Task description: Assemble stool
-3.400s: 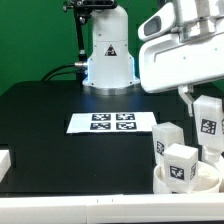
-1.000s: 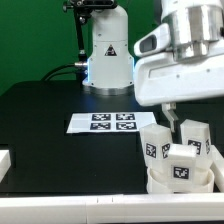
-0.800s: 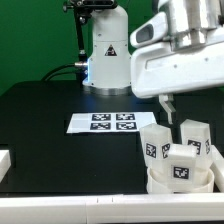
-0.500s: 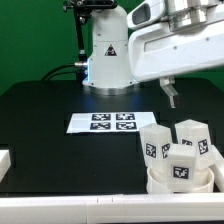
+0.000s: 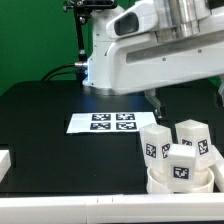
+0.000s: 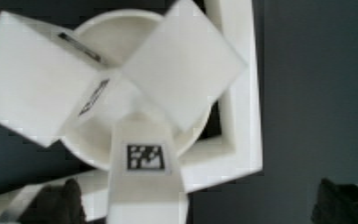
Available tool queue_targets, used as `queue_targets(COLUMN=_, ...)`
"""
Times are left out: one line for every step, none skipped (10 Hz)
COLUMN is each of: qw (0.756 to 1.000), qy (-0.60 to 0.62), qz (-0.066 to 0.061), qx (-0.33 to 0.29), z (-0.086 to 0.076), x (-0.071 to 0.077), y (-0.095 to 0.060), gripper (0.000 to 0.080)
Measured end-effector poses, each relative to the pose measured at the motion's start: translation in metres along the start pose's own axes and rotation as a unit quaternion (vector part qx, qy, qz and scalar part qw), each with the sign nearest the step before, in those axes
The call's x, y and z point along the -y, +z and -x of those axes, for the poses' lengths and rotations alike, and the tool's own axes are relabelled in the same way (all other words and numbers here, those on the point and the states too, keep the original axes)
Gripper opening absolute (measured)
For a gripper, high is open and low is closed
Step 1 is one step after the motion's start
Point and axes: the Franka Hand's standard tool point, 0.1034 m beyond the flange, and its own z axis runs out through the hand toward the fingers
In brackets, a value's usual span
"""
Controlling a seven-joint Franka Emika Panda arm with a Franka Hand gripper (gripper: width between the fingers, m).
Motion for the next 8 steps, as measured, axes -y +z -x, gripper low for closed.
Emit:
queue_targets(qw=1.000, qy=0.021, qz=0.000, qx=0.004, z=0.003, x=-0.001, y=0.003, gripper=0.0649)
queue_targets(qw=1.000, qy=0.014, qz=0.002, qx=0.007, z=0.003, x=-0.003, y=0.004, gripper=0.0649)
queue_targets(qw=1.000, qy=0.004, qz=0.007, qx=0.007, z=0.004, x=-0.003, y=0.005, gripper=0.0649)
queue_targets(qw=0.999, qy=-0.031, qz=0.031, qx=0.005, z=0.005, x=0.003, y=0.010, gripper=0.0649)
queue_targets(qw=0.993, qy=-0.106, qz=0.051, qx=0.010, z=0.009, x=0.008, y=0.012, gripper=0.0649)
queue_targets(qw=0.977, qy=-0.199, qz=0.069, qx=0.019, z=0.011, x=0.011, y=0.013, gripper=0.0649)
queue_targets(qw=0.965, qy=-0.249, qz=0.079, qx=0.027, z=0.013, x=0.013, y=0.015, gripper=0.0649)
queue_targets(qw=0.959, qy=-0.272, qz=0.078, qx=0.028, z=0.013, x=0.011, y=0.014, gripper=0.0649)
